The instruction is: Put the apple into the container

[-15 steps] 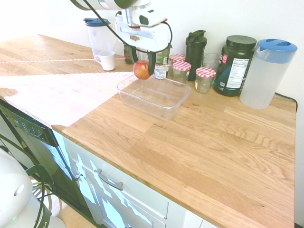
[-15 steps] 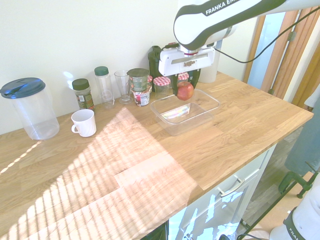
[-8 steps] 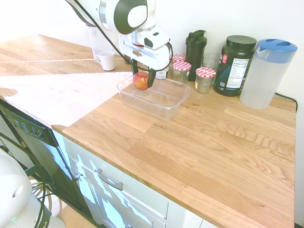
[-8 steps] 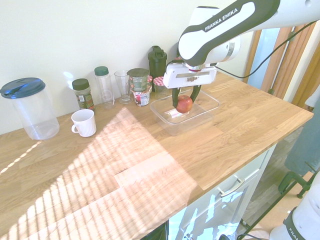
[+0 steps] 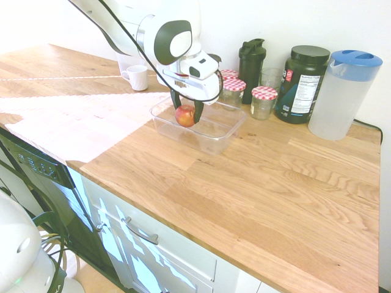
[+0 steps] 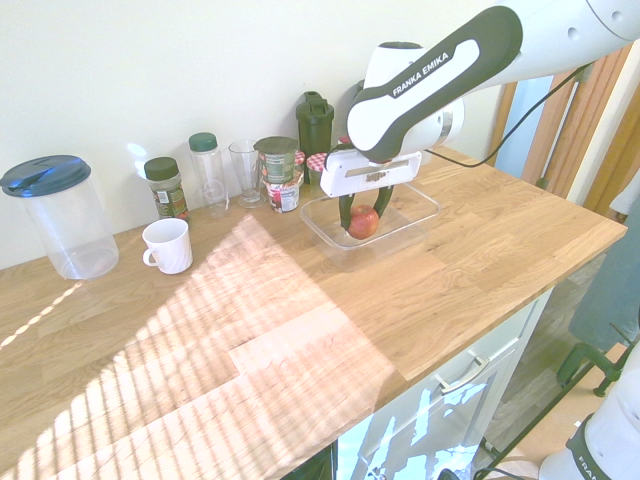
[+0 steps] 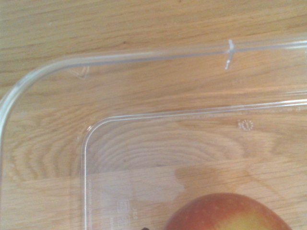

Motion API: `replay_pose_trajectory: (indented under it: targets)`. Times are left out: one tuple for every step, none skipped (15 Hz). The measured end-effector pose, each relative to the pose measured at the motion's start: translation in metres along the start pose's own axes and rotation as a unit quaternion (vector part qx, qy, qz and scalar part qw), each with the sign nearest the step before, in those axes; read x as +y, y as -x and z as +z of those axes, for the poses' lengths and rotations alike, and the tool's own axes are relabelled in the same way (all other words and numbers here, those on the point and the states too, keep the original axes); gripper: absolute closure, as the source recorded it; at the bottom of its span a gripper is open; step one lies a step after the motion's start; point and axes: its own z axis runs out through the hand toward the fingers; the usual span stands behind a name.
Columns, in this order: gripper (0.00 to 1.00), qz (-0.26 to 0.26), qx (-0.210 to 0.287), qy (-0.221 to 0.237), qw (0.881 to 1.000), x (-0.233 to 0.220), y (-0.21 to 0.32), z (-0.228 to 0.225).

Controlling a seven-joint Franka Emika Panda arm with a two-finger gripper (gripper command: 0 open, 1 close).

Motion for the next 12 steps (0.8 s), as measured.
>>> replay_pose_trajectory:
  targets:
    - [0.0, 0.0, 0.001, 0.003, 1.0, -0.0003, 0.0006, 0.0019]
    - [0.0, -0.001, 0.002, 0.005, 1.0, -0.0009, 0.0015, 0.0032]
    - [0.0, -0.002, 0.003, 0.006, 1.0, -0.0017, 0.0026, 0.004]
    - [0.0, -0.003, 0.003, 0.006, 1.0, -0.0024, 0.0035, 0.0042]
    - [0.0, -0.003, 0.003, 0.007, 1.0, -0.0028, 0.0041, 0.0043]
    - [0.0, -0.003, 0.003, 0.007, 1.0, -0.0031, 0.0046, 0.0047]
    - [0.0, -0.003, 0.003, 0.008, 1.0, -0.0033, 0.0053, 0.0053]
    - [0.0, -0.002, 0.002, 0.009, 1.0, -0.0037, 0.0066, 0.0058]
    - [0.0, -0.002, 0.003, 0.008, 1.0, -0.0048, 0.0081, 0.0058]
    - [0.0, -0.002, 0.003, 0.009, 1.0, -0.0056, 0.0092, 0.0058]
    - [0.0, -0.002, 0.005, 0.01, 1.0, -0.006, 0.0097, 0.0057]
    - [0.0, -0.002, 0.008, 0.01, 1.0, -0.0063, 0.0094, 0.0036]
